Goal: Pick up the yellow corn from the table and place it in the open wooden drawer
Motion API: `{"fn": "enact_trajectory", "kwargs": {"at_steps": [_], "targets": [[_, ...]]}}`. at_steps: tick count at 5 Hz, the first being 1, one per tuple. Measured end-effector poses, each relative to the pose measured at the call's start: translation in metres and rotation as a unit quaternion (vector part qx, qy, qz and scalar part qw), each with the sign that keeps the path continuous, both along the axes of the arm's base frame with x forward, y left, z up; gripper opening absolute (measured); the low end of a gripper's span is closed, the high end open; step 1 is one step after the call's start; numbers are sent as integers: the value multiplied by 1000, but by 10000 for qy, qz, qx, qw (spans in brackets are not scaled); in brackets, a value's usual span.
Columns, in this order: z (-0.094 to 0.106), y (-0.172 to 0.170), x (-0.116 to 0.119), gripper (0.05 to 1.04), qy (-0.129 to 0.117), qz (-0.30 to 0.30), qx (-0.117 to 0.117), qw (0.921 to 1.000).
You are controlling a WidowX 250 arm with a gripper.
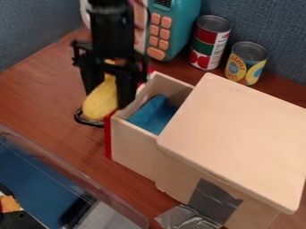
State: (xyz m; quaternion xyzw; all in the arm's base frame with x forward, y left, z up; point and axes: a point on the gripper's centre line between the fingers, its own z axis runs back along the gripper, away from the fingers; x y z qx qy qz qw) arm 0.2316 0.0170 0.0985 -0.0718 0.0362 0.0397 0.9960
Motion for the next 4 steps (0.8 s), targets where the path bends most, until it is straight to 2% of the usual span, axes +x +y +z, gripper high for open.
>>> {"fn": "enact_trajectory", "kwargs": {"at_steps": [1, 3, 4], "targets": [[-1, -20, 6, 663, -198, -624, 88, 9978], [15, -28, 7, 663, -404, -875, -23, 9953], [27, -28, 11, 663, -553, -1170, -31, 9916]]}}
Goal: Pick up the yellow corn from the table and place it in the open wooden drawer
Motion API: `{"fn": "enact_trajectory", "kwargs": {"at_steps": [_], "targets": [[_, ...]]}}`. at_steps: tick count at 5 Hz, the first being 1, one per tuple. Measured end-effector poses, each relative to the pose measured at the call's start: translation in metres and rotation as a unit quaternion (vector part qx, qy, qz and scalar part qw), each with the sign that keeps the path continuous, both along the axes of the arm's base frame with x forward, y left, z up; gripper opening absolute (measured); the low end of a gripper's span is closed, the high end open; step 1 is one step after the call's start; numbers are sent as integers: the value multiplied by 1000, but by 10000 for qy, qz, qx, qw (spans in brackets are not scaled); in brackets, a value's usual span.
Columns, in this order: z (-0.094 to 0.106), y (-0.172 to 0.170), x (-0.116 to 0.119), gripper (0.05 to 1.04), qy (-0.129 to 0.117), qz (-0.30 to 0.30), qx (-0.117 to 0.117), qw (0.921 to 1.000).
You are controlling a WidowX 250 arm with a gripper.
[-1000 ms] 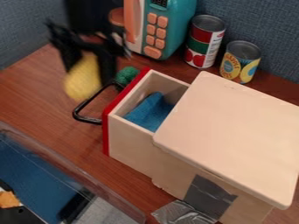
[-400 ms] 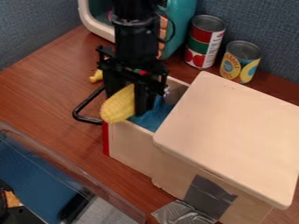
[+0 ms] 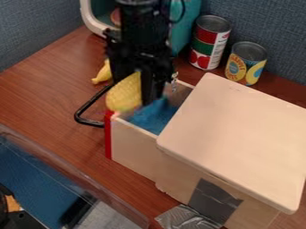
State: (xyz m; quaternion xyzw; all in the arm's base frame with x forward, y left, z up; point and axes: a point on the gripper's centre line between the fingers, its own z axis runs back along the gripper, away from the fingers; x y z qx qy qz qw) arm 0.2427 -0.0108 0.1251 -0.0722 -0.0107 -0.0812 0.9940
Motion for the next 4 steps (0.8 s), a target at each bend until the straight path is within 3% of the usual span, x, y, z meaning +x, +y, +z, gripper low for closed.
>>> {"fn": "enact_trajectory", "kwargs": {"at_steps": [1, 2, 4], "targets": [[4, 2, 5, 663, -36, -122, 43, 9999], [-3, 1, 7, 663, 45, -409, 102, 9991], [-15, 0, 16, 663, -23, -476, 150, 9988]]}}
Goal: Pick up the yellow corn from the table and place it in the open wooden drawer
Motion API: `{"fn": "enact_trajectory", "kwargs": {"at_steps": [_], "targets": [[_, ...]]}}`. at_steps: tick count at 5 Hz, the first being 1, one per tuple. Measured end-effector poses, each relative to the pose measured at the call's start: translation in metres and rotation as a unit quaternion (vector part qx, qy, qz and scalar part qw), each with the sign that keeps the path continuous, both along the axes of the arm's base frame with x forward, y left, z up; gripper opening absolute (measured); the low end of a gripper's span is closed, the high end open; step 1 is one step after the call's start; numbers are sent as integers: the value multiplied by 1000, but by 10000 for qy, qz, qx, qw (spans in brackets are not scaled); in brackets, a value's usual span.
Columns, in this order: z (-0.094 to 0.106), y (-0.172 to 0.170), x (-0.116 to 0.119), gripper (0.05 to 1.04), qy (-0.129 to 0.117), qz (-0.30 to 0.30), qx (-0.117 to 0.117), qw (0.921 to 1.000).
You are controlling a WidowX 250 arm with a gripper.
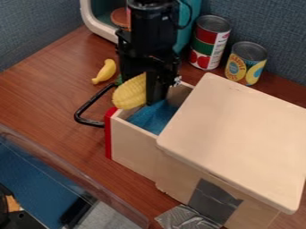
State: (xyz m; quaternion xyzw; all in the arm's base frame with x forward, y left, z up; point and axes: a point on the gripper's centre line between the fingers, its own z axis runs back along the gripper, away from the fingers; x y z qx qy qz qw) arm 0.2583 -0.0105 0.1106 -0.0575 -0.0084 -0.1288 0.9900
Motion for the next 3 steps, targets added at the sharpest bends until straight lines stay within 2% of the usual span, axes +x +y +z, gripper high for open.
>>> {"fn": "enact_trajectory", "kwargs": {"at_steps": [2, 3], "targets": [[-6, -5, 2, 663, -31, 21, -34, 10000], [-6, -5, 3, 735, -68, 38, -37, 10000]]}}
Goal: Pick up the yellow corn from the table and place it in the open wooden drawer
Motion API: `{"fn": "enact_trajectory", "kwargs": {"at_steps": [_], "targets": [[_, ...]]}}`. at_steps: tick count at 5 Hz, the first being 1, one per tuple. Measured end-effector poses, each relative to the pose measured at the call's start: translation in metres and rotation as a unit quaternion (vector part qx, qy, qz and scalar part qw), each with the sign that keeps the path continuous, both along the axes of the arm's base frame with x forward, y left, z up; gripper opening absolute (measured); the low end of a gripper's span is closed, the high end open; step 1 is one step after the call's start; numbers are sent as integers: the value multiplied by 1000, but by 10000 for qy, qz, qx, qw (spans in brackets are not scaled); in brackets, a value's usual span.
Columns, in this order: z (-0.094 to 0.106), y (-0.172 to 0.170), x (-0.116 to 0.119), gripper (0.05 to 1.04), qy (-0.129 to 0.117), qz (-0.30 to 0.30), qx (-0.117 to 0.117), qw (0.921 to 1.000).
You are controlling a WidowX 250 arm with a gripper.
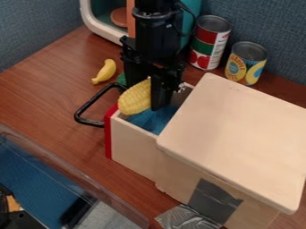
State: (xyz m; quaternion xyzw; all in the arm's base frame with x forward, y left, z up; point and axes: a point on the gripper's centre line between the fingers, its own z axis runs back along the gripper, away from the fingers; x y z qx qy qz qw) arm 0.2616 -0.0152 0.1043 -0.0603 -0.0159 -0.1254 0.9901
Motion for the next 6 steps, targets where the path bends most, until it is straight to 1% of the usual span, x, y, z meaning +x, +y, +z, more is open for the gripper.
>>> {"fn": "enact_trajectory", "kwargs": {"at_steps": [1, 2, 3, 4, 5, 6], "targets": [[-5, 0, 0, 977, 46, 13, 2, 10000], [-6, 2, -4, 1003, 86, 58, -13, 9999], [14, 21, -13, 1001, -273, 319, -20, 9991], [32, 54, -32, 1000, -506, 592, 174, 9968], [35, 102, -52, 1000, -346, 822, 615, 9941], [29, 143, -61, 1000, -95, 923, 1082, 9898]]}}
